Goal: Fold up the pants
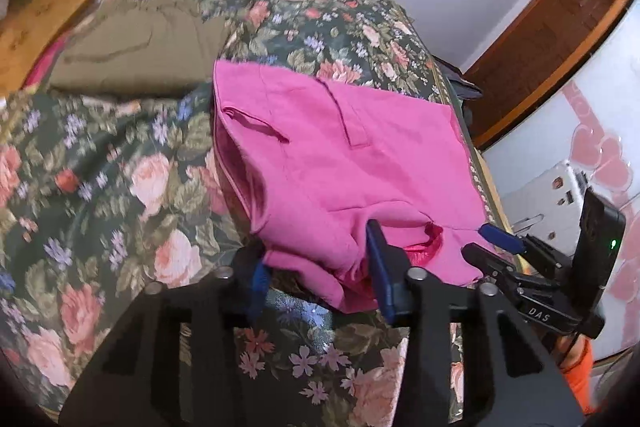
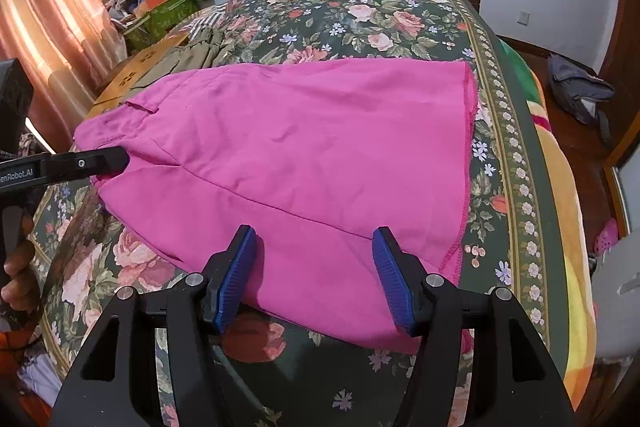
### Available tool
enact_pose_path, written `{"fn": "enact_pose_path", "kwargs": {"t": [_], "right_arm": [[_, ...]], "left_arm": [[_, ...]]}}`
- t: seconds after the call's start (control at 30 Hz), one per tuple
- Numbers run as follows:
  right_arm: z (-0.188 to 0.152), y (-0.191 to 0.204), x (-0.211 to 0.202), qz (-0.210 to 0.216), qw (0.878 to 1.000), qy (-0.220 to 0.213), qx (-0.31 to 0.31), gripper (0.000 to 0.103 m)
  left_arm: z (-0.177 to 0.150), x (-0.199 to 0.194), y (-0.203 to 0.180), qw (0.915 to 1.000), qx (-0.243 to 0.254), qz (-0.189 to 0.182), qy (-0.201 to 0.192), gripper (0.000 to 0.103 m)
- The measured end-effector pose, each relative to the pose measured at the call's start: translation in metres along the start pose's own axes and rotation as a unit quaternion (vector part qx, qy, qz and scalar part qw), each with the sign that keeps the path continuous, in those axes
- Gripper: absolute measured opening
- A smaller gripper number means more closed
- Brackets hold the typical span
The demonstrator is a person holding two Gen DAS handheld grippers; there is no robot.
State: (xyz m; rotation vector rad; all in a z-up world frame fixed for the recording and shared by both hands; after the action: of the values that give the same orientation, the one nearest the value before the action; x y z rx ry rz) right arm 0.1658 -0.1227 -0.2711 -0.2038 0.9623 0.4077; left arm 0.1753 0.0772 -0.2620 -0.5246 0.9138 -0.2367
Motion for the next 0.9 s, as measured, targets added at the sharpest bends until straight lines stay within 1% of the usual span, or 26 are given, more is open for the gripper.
{"fn": "enact_pose_path", "kwargs": {"t": [0.1, 0.23, 0.43, 0.57, 0.63, 0.67, 0.73, 0.83, 0.9], "right_arm": [[0.001, 0.001, -0.001, -0.008, 1.000, 0.002, -0.002, 0.056], [0.005, 0.007, -0.004, -0.011, 1.000, 0.004, -0.012, 0.056], [0.016, 0.031, -0.018, -0.013, 0.999, -0.010, -0.045, 0.057], [0.031, 0.056, -0.030, 0.011, 0.998, -0.035, -0.050, 0.057], [0.036, 0.066, -0.030, 0.012, 0.997, -0.046, -0.057, 0.057], [0.039, 0.073, -0.027, 0.008, 0.997, -0.049, -0.062, 0.057], [0.040, 0.081, -0.018, 0.005, 0.997, -0.044, -0.070, 0.057], [0.030, 0.088, 0.000, 0.000, 0.996, -0.015, -0.087, 0.056], [0.023, 0.086, 0.004, 0.000, 0.996, -0.011, -0.094, 0.056]], "left_arm": [[0.000, -0.007, -0.004, 0.9999, 0.013, 0.003, -0.007, 0.034], [-0.004, -0.021, -0.001, 0.9997, 0.018, 0.010, -0.016, 0.033], [-0.024, -0.048, 0.015, 0.9998, -0.001, 0.011, -0.018, 0.033], [-0.034, -0.055, 0.022, 0.9998, -0.007, 0.008, -0.015, 0.040], [-0.035, -0.053, 0.021, 0.9999, -0.003, 0.010, -0.012, 0.048], [-0.035, -0.053, 0.020, 0.9999, -0.001, 0.009, -0.013, 0.049], [-0.032, -0.051, 0.019, 0.9999, -0.003, 0.005, -0.014, 0.054], [-0.027, -0.051, 0.021, 0.9996, -0.020, -0.013, -0.017, 0.054], [-0.024, -0.052, 0.022, 0.9988, -0.032, -0.029, -0.023, 0.055]]}}
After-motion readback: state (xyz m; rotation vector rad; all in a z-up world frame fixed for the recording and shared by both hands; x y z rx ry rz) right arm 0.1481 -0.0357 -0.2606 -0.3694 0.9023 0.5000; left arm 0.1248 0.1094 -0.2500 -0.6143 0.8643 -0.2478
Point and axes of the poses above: each gripper's, at about its wrist camera, not at the fingertips, and x roughly the way its jaws point, y to its left, z to its top, the point moved 5 cm from there along x, roughly the way its jaws point, and after that the axes turned 13 degrees about -z, right-handed, at the moved point
